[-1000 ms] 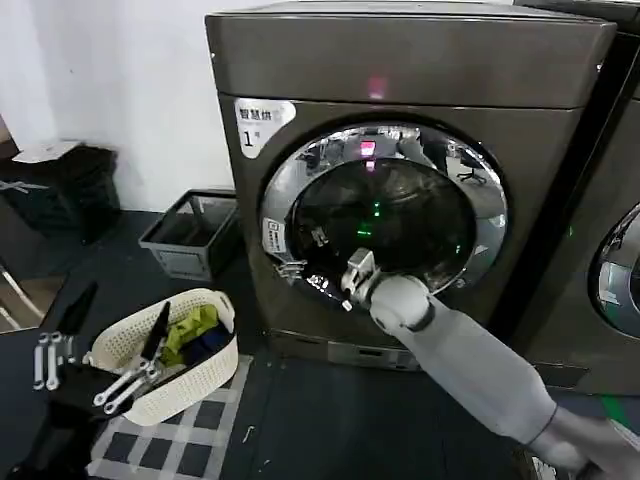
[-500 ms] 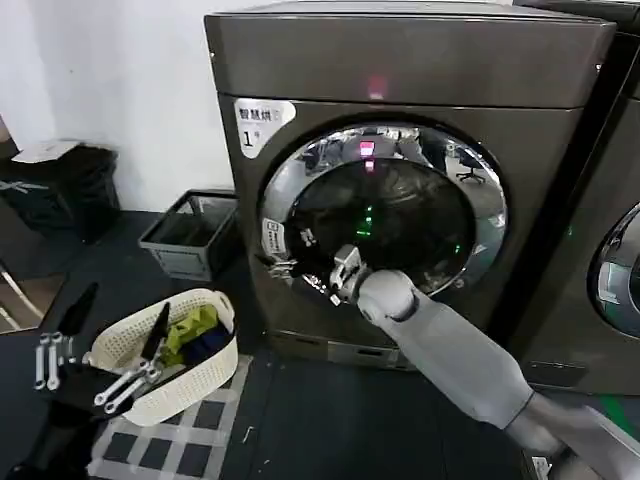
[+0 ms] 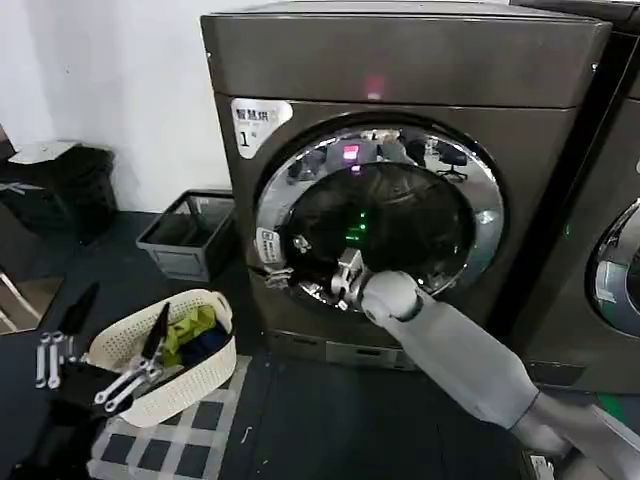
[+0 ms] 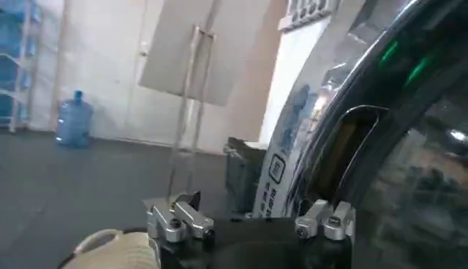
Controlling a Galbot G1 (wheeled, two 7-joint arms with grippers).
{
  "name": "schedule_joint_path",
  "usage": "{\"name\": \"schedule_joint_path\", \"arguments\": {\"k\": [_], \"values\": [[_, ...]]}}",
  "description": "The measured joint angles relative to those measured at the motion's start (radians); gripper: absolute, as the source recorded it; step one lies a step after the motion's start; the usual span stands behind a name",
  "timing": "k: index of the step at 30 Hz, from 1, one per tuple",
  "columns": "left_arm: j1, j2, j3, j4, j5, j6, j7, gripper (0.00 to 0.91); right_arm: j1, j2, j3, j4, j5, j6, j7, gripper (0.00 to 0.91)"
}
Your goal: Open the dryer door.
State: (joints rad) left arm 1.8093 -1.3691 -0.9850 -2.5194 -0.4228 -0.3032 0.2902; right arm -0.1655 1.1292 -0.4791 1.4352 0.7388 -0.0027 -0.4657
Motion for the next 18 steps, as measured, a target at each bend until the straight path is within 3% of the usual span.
{"name": "schedule_joint_path", "arguments": {"k": [9, 18], "values": [[-0.045, 0.066, -0.043, 0.075, 0.001, 0.055, -0.003, 0.907, -0.018, -0.065, -0.007, 0.104, 0.041, 0.000, -0.048, 0.907], [-0.159, 0.203, 0.003, 0.193, 0.020, 0.142, -0.054, 0.907, -0.052, -0.134, 0.017, 0.204, 0.068, 0.000, -0.086, 0.907]]}}
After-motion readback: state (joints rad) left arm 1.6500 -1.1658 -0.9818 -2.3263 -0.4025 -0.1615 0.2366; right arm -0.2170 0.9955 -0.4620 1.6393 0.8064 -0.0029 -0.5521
